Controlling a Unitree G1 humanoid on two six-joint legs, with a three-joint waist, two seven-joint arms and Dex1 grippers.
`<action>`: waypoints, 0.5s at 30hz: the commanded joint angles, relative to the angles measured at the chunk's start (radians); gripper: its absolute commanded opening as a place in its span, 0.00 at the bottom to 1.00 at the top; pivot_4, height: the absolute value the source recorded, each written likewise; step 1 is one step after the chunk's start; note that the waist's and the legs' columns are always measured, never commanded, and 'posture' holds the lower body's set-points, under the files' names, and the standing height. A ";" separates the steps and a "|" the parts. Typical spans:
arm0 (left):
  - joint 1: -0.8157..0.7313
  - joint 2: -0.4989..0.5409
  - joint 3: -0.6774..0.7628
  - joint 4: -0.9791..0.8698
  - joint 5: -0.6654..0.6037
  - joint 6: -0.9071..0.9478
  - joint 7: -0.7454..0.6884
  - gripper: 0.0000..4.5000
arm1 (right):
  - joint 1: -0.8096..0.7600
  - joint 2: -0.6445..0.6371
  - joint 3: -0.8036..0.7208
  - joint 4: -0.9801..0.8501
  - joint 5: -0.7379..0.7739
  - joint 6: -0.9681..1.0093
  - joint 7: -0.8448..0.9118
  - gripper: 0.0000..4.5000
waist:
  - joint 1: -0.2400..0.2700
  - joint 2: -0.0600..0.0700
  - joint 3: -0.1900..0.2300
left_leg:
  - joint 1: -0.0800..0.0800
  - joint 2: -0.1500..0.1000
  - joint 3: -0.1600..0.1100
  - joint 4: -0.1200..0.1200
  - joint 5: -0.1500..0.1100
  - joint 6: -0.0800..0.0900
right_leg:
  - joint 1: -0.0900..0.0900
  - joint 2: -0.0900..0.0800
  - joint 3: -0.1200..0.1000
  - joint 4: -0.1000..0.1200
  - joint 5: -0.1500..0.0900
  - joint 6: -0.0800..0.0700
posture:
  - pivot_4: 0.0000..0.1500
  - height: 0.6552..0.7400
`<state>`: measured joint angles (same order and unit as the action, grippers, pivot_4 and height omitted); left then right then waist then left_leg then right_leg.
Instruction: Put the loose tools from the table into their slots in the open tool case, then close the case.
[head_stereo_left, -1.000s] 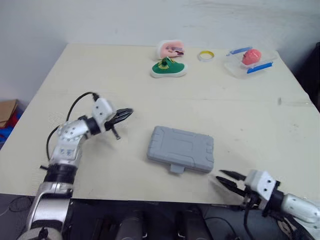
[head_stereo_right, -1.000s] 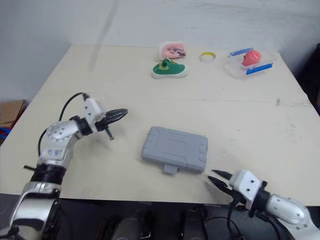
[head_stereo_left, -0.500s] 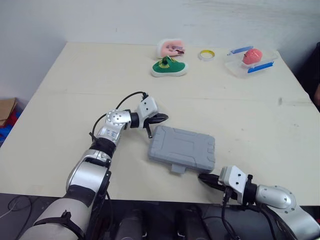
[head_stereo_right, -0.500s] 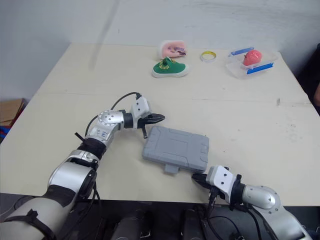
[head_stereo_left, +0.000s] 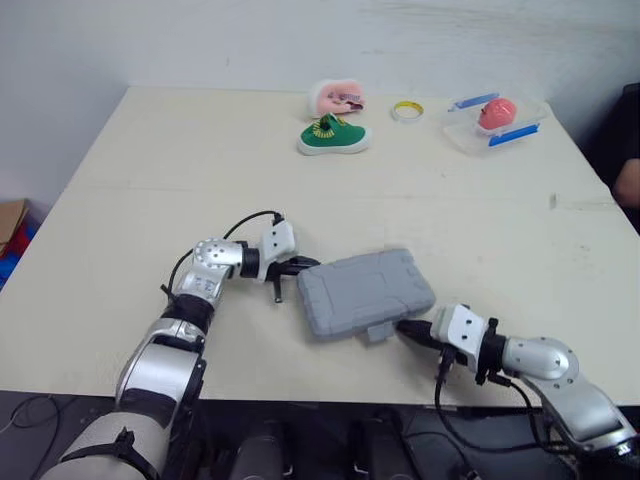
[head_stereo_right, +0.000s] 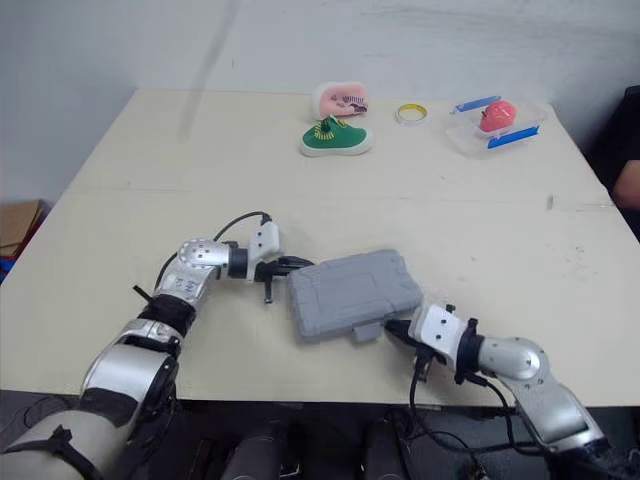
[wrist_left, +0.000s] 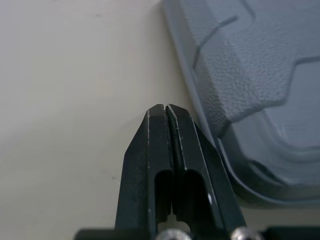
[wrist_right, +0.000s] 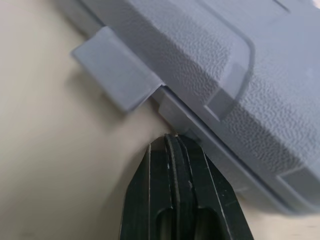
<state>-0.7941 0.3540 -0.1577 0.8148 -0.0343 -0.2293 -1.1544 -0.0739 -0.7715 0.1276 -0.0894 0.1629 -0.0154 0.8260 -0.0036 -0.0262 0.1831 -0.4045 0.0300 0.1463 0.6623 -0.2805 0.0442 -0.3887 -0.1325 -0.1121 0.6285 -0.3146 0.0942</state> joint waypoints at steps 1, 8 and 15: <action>0.071 0.000 -0.013 -0.172 -0.025 0.073 -0.014 0.00 | -0.052 0.000 0.008 0.150 -0.074 -0.007 0.001 0.01 | 0.003 0.000 0.000 | 0.000 0.000 -0.001 0.000 0.000 0.000 | 0.001 -0.001 0.001 0.000 0.000 0.000 | 1.00 1.00; 0.219 0.014 0.010 -0.415 -0.040 0.215 0.082 0.00 | -0.192 0.053 0.039 0.293 -0.106 -0.008 0.011 0.01 | -0.002 0.000 0.000 | 0.001 0.000 -0.002 0.001 -0.001 0.000 | 0.003 -0.001 0.002 -0.001 0.000 0.000 | 1.00 1.00; 0.339 0.085 0.087 -0.547 -0.073 0.301 0.179 0.00 | -0.144 0.030 -0.014 0.301 -0.104 -0.019 -0.008 0.01 | 0.002 0.001 0.000 | 0.003 0.000 -0.003 0.000 -0.003 -0.004 | 0.005 -0.001 0.002 -0.001 0.000 0.000 | 1.00 1.00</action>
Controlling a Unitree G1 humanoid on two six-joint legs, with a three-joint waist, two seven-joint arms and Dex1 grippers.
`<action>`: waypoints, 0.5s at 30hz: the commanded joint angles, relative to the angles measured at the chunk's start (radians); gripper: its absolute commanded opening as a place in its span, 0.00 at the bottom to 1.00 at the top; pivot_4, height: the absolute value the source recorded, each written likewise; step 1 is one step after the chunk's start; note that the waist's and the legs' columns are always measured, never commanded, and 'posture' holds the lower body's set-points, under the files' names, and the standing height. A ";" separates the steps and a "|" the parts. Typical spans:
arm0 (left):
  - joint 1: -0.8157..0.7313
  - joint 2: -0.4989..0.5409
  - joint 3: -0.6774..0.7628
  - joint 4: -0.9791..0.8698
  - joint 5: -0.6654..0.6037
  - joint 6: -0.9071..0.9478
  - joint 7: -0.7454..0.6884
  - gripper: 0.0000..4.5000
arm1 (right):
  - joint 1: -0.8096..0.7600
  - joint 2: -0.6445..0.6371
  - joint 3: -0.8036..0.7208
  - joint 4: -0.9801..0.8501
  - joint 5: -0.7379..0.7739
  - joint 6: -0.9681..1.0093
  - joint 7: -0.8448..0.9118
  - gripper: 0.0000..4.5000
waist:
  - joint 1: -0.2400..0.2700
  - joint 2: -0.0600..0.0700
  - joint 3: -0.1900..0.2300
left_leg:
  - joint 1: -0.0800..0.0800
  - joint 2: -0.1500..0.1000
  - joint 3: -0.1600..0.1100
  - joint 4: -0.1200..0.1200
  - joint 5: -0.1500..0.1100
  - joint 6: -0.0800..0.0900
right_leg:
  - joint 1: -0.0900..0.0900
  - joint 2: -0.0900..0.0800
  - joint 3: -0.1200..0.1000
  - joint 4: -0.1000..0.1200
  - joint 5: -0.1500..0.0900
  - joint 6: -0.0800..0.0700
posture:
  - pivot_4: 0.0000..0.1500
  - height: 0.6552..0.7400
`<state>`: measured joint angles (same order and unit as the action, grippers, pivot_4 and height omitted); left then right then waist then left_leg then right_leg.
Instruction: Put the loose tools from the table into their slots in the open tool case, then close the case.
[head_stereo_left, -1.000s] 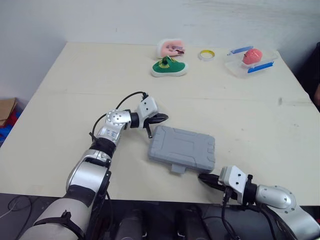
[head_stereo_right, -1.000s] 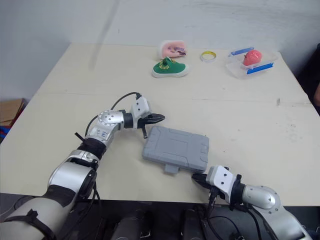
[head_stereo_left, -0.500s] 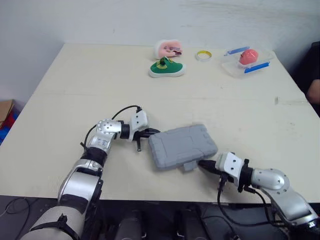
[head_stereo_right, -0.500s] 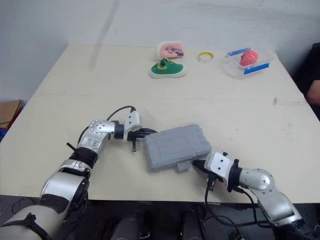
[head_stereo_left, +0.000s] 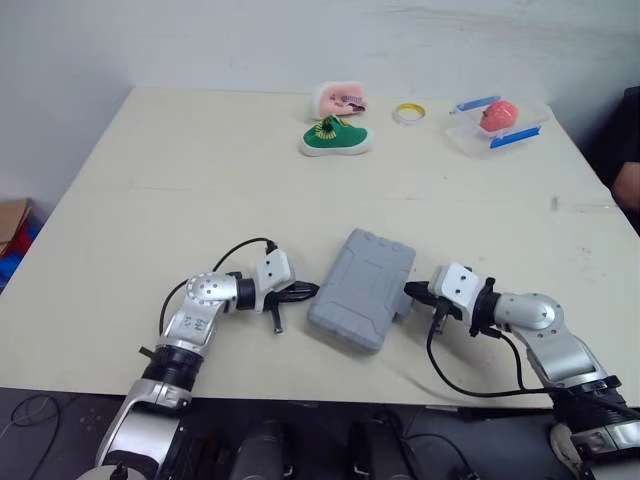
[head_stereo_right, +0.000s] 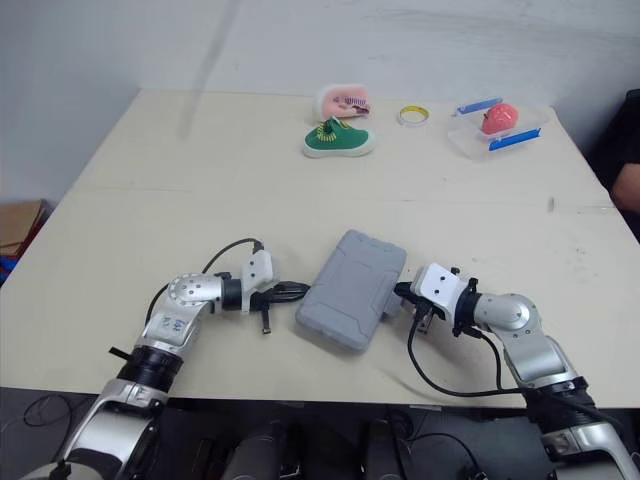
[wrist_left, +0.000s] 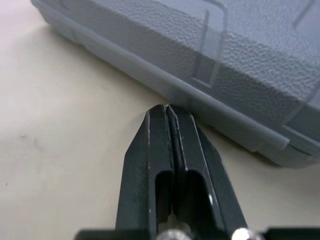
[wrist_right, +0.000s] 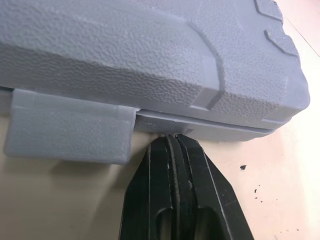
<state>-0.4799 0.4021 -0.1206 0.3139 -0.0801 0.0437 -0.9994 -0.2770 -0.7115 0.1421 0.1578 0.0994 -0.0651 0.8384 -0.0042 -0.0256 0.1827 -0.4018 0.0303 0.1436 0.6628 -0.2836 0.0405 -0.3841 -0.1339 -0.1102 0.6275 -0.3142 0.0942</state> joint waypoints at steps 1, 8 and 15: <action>0.031 0.039 0.069 -0.063 -0.053 0.038 0.028 0.00 | 0.077 -0.031 -0.048 0.043 -0.031 0.030 -0.030 0.01 | 0.005 0.000 0.000 | 0.000 0.000 0.000 0.000 0.000 0.000 | 0.000 0.000 0.000 0.000 0.000 0.000 | 1.00 1.00; -0.047 0.015 0.074 -0.209 -0.192 0.089 -0.039 0.00 | 0.214 -0.026 -0.201 -0.091 0.022 0.023 -0.099 0.01 | 0.036 0.002 0.001 | -0.003 -0.006 -0.003 0.000 -0.002 -0.001 | 0.002 -0.008 -0.005 -0.004 0.002 0.003 | 1.00 1.00; -0.208 -0.096 -0.086 -0.204 -0.165 0.155 -0.067 0.00 | 0.369 0.020 -0.339 -0.306 0.124 0.085 -0.145 0.01 | 0.027 0.004 0.002 | -0.003 -0.008 -0.002 -0.001 -0.002 0.002 | 0.006 -0.008 -0.006 -0.008 0.003 0.006 | 1.00 1.00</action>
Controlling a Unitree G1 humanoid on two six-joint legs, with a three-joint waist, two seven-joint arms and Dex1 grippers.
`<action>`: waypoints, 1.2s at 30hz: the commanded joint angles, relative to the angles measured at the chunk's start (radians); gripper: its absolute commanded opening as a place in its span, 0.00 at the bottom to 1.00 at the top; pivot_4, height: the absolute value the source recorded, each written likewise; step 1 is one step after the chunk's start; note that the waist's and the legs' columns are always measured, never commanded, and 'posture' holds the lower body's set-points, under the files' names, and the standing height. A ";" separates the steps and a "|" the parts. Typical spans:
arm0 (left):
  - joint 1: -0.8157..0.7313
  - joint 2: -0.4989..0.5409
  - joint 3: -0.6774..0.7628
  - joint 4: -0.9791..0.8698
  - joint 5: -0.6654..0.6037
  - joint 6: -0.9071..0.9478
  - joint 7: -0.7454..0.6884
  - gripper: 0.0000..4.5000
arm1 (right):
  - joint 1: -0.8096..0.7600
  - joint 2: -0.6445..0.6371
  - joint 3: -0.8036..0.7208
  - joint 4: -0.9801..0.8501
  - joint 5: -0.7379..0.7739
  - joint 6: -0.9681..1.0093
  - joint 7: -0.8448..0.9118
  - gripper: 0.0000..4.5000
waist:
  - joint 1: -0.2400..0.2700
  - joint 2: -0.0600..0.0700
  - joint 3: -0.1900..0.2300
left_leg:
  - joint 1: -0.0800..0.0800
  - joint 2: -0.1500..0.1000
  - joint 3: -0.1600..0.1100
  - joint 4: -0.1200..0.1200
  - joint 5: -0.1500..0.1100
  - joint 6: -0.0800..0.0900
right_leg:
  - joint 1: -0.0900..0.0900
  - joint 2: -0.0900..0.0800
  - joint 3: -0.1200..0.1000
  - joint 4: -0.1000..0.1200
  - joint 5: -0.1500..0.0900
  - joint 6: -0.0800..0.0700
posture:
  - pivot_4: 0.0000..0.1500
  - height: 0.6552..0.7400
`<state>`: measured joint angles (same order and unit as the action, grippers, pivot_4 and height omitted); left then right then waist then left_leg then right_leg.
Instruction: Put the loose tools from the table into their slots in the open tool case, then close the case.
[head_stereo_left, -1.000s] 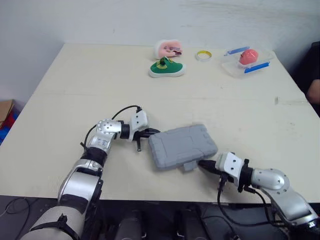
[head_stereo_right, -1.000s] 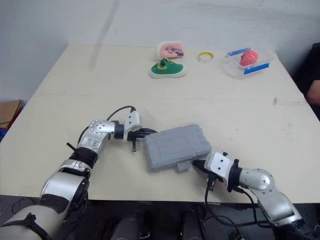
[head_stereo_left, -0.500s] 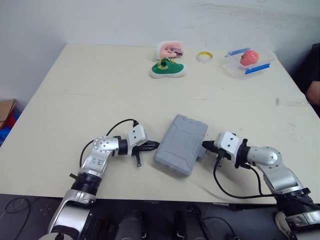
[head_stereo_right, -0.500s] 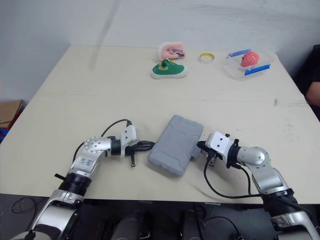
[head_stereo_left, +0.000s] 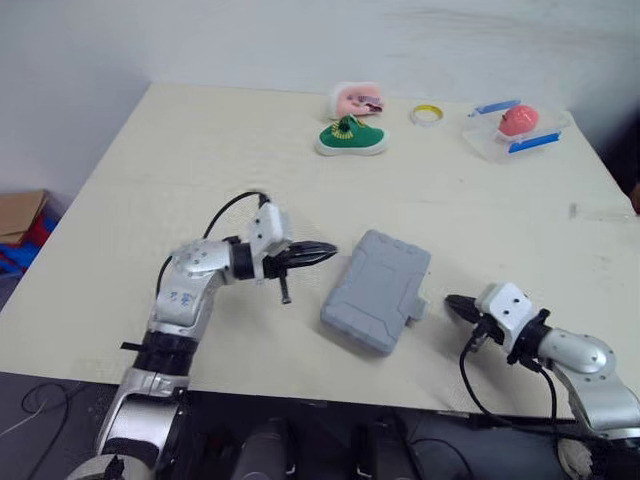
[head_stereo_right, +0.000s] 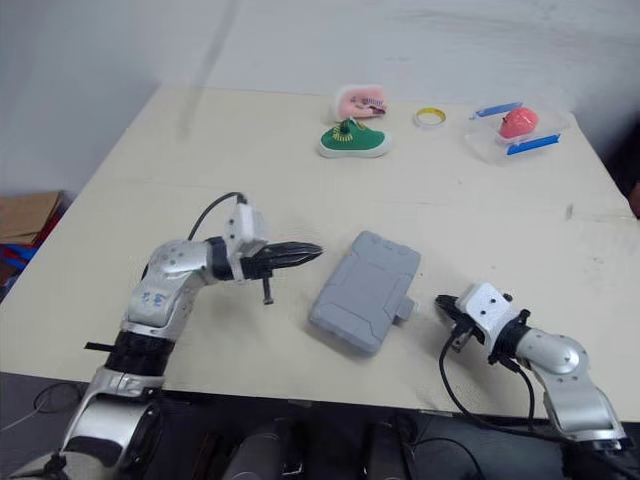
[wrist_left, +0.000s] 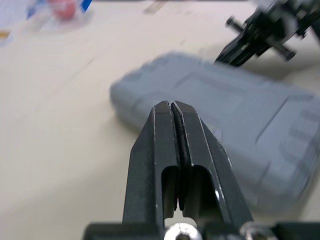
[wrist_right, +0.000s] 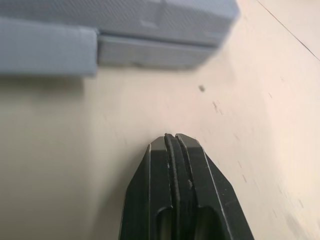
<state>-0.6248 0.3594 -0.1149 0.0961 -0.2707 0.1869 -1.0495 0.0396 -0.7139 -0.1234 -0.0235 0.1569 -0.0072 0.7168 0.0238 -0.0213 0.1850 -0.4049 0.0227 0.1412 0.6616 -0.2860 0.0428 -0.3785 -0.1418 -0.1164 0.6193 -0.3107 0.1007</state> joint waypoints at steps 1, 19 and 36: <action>-0.093 -0.079 -0.128 0.043 0.048 0.001 -0.021 0.00 | 0.069 0.032 -0.086 -0.169 0.088 0.034 -0.027 0.01 | 0.001 0.001 0.001 | 0.000 0.001 0.000 0.000 0.000 0.001 | 0.000 0.001 0.000 0.000 0.000 0.000 | 1.00 1.00; -0.189 -0.156 -0.361 0.184 0.316 0.133 0.080 0.00 | 0.027 0.046 0.052 -0.404 0.141 0.273 0.007 0.01 | -0.001 0.001 0.001 | -0.003 0.007 0.006 0.001 0.003 0.004 | -0.010 0.009 0.007 0.004 -0.002 -0.004 | 1.00 1.00; -0.156 -0.160 -0.386 0.265 0.347 0.138 0.120 0.00 | -0.050 0.080 0.168 -0.302 0.044 0.291 0.026 0.01 | -0.011 -0.001 -0.002 | 0.003 0.009 0.005 0.001 0.001 0.002 | -0.004 0.009 0.006 0.002 -0.002 -0.004 | 1.00 1.00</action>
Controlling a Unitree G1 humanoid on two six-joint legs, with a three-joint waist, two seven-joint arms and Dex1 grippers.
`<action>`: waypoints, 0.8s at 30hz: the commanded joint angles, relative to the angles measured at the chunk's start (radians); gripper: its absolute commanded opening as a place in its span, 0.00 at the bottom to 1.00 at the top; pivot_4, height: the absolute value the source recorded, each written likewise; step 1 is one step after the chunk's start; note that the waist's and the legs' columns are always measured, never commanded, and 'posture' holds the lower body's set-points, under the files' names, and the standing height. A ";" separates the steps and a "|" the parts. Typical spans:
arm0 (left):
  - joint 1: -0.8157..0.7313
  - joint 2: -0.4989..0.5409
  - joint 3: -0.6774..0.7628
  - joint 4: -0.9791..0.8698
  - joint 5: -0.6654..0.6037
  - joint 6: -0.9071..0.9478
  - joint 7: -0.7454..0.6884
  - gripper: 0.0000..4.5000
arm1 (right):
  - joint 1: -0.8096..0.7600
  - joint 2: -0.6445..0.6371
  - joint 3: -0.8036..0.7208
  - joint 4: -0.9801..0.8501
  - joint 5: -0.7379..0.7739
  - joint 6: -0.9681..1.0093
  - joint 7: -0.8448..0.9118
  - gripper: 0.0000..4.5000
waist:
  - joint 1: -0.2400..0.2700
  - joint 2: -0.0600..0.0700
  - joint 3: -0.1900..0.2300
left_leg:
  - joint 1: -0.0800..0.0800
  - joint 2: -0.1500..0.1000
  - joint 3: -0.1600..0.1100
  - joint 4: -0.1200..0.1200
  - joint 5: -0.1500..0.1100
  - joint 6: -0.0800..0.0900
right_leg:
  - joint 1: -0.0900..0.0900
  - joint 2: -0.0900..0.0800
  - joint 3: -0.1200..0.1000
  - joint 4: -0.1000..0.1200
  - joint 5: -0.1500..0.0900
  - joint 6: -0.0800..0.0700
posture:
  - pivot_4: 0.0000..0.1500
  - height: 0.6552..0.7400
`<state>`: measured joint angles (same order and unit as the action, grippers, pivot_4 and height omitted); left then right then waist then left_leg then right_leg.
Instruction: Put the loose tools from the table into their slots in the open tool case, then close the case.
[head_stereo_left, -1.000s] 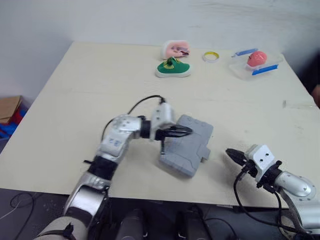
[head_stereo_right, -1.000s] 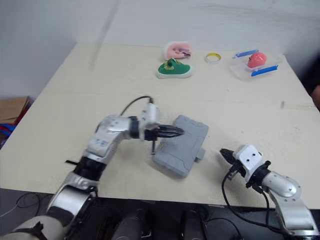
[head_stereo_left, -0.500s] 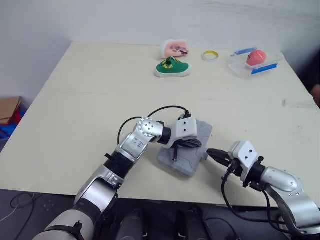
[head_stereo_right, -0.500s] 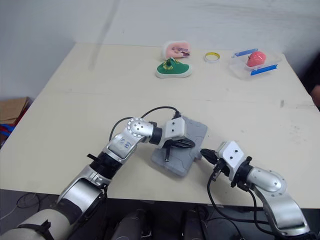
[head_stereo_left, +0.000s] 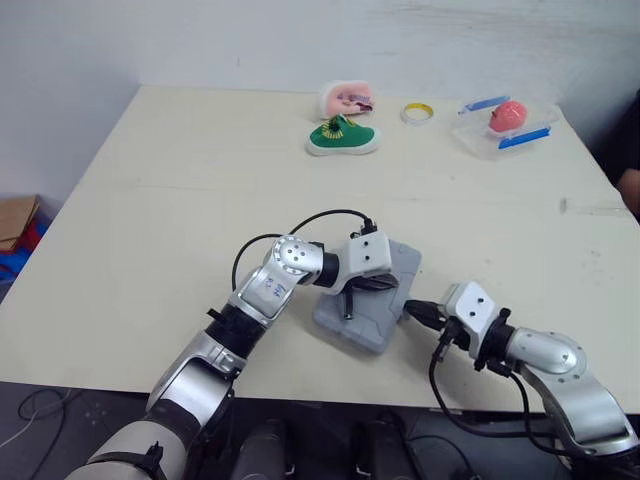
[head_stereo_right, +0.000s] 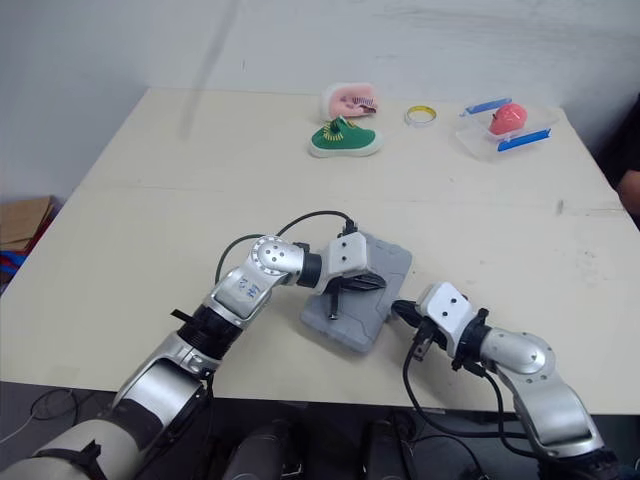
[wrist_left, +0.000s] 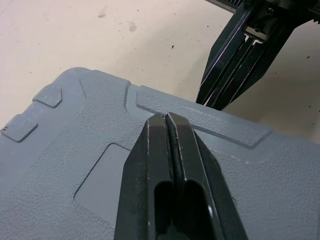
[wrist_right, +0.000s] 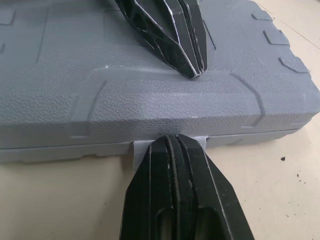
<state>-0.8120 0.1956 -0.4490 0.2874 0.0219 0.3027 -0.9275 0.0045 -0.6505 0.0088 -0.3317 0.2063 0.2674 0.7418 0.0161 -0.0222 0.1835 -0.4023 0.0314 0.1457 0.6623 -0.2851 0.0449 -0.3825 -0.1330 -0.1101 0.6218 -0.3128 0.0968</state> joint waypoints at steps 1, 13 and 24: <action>0.032 0.005 -0.055 0.075 0.055 0.022 -0.004 0.00 | -0.017 0.017 0.041 0.010 -0.007 0.025 0.002 0.01 | -0.005 -0.001 -0.002 | 0.000 0.000 0.000 0.000 0.000 -0.001 | 0.000 0.000 0.000 0.000 0.000 0.000 | 1.00 1.00; 0.041 -0.004 -0.062 0.088 0.060 0.023 -0.005 0.00 | -0.080 0.040 0.057 0.071 -0.015 0.026 0.014 0.01 | -0.014 0.001 -0.004 | 0.002 0.000 -0.002 -0.001 -0.002 -0.001 | 0.004 -0.001 -0.001 -0.002 0.000 0.000 | 1.00 1.00; 0.041 0.007 -0.104 0.172 0.103 0.067 -0.020 0.00 | -0.161 0.097 0.088 0.148 0.025 0.085 0.078 0.01 | -0.023 -0.004 -0.008 | 0.009 0.000 -0.001 -0.003 -0.007 0.000 | 0.009 -0.001 0.000 -0.002 0.000 0.000 | 1.00 1.00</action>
<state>-0.8260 0.1989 -0.4466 0.3394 0.0442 0.3099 -0.9298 -0.1158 -0.5791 0.0703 -0.1812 0.1963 0.3520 0.8039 -0.0070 -0.0263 0.1754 -0.3912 0.0319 0.1445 0.6586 -0.2919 0.0448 -0.3726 -0.1336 -0.1095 0.6194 -0.3132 0.0960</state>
